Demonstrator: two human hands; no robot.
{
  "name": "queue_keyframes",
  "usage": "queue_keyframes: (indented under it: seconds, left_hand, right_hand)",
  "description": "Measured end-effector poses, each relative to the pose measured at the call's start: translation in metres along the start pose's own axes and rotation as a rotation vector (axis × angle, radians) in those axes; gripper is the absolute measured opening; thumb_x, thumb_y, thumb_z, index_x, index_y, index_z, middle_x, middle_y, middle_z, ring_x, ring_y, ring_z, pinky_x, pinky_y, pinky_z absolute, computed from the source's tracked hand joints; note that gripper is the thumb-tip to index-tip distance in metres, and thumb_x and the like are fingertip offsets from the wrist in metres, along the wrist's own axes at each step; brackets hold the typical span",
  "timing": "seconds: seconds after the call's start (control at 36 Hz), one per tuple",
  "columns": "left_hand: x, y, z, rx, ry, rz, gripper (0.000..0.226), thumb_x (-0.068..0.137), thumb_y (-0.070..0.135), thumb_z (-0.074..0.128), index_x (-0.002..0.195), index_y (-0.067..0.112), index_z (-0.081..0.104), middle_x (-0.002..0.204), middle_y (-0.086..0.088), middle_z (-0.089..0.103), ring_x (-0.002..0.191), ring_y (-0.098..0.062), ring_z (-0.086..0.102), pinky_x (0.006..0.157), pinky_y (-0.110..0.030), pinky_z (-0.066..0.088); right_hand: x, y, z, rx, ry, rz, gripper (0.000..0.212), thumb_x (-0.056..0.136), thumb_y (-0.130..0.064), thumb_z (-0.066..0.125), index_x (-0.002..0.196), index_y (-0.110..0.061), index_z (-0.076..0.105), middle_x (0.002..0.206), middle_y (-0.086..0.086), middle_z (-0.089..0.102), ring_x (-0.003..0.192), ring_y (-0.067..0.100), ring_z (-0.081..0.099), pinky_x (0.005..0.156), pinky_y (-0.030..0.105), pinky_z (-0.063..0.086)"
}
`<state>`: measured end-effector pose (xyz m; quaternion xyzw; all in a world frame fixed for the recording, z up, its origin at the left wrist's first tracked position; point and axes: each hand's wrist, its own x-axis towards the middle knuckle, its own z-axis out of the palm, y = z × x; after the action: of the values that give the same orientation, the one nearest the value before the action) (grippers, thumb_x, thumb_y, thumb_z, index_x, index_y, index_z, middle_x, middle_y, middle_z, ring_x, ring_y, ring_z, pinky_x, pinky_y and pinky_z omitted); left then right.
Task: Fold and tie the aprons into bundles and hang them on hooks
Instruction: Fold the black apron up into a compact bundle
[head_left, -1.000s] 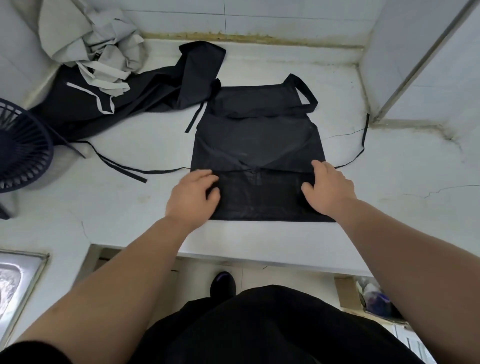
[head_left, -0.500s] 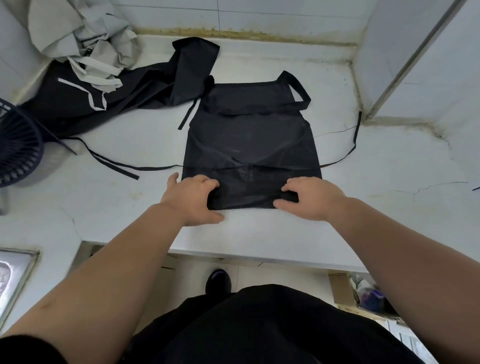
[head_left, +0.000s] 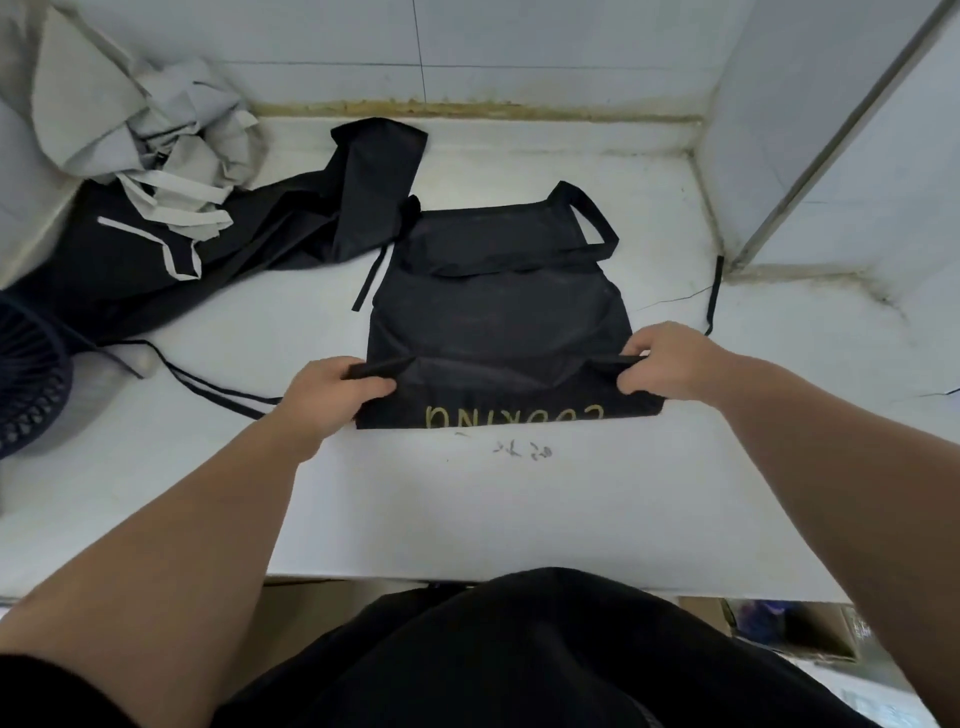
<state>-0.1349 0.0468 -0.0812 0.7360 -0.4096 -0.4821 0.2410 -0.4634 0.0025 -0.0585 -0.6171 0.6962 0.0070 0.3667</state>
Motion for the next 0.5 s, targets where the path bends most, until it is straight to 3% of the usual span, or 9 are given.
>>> queue_keyframes:
  seconds: [0.06, 0.11, 0.17, 0.25, 0.31, 0.36, 0.44, 0.5]
  left_hand:
    - [0.009, -0.010, 0.003, -0.051, 0.029, -0.033, 0.028, 0.070, 0.030, 0.075, 0.092, 0.015, 0.071, 0.100, -0.009, 0.072, 0.099, -0.031, 0.066, 0.093, -0.049, 0.052]
    - [0.012, -0.011, 0.011, 0.029, 0.101, -0.031, 0.019, 0.084, 0.029, 0.069, 0.093, 0.013, 0.067, 0.098, -0.005, 0.069, 0.098, -0.028, 0.064, 0.087, -0.040, 0.052]
    - [0.016, -0.011, 0.020, 0.155, 0.198, -0.019, 0.021, 0.091, 0.027, 0.060, 0.097, 0.007, 0.062, 0.094, -0.006, 0.063, 0.091, -0.027, 0.058, 0.075, -0.033, 0.044]
    - [0.018, -0.010, 0.031, 0.292, 0.294, -0.010, 0.023, 0.094, 0.026, 0.056, 0.103, 0.005, 0.056, 0.092, -0.007, 0.057, 0.088, -0.026, 0.052, 0.072, -0.032, 0.038]
    - [0.015, -0.007, 0.037, 0.342, 0.338, -0.010, 0.025, 0.094, 0.022, 0.056, 0.110, 0.004, 0.051, 0.102, -0.011, 0.056, 0.091, -0.026, 0.048, 0.074, -0.034, 0.037]
    - [0.009, -0.006, 0.044, 0.460, 0.418, 0.003, 0.039, 0.090, 0.017, 0.059, 0.124, 0.004, 0.043, 0.125, -0.017, 0.047, 0.108, -0.032, 0.046, 0.082, -0.039, 0.039]
    - [0.001, 0.001, 0.055, 0.801, 0.484, 0.219, 0.074, 0.080, 0.005, 0.060, 0.145, 0.014, 0.025, 0.150, -0.014, 0.021, 0.129, -0.035, 0.030, 0.099, -0.044, 0.034]
    - [0.000, 0.007, 0.067, 0.885, 0.302, 0.492, 0.078, 0.081, 0.006, 0.058, 0.150, 0.021, 0.024, 0.157, -0.009, 0.015, 0.140, -0.032, 0.020, 0.107, -0.046, 0.029]
  right_hand:
    - [0.006, 0.007, 0.005, 0.164, 0.041, 0.064, 0.013, 0.076, -0.009, 0.069, 0.088, -0.007, 0.064, 0.079, 0.007, 0.060, 0.071, 0.023, 0.057, 0.068, 0.032, 0.048]
    - [0.011, 0.013, 0.016, 0.236, 0.088, 0.108, 0.014, 0.081, -0.017, 0.069, 0.088, -0.009, 0.060, 0.082, 0.005, 0.060, 0.080, 0.025, 0.058, 0.074, 0.035, 0.049]
    - [0.016, 0.016, 0.025, 0.248, 0.163, 0.143, 0.021, 0.087, -0.028, 0.066, 0.089, -0.010, 0.055, 0.082, 0.003, 0.056, 0.087, 0.027, 0.056, 0.075, 0.034, 0.045]
    - [0.020, 0.015, 0.035, 0.184, 0.244, 0.172, 0.028, 0.090, -0.033, 0.061, 0.095, -0.008, 0.050, 0.089, 0.007, 0.055, 0.097, 0.032, 0.056, 0.074, 0.032, 0.040]
    - [0.021, 0.012, 0.040, 0.147, 0.262, 0.208, 0.035, 0.090, -0.031, 0.059, 0.112, -0.007, 0.047, 0.103, 0.011, 0.056, 0.107, 0.034, 0.055, 0.078, 0.033, 0.040]
    - [0.018, 0.007, 0.044, 0.062, 0.325, 0.229, 0.052, 0.088, -0.027, 0.060, 0.131, -0.008, 0.038, 0.119, 0.015, 0.053, 0.113, 0.036, 0.051, 0.085, 0.037, 0.041]
    - [0.012, -0.005, 0.054, -0.300, 0.491, -0.008, 0.053, 0.086, -0.028, 0.055, 0.135, -0.015, 0.041, 0.125, 0.017, 0.050, 0.111, 0.037, 0.049, 0.091, 0.041, 0.039]
    - [0.012, -0.014, 0.068, -0.403, 0.411, -0.260, 0.054, 0.089, -0.041, 0.041, 0.138, -0.020, 0.043, 0.137, 0.014, 0.044, 0.120, 0.036, 0.044, 0.103, 0.046, 0.030]
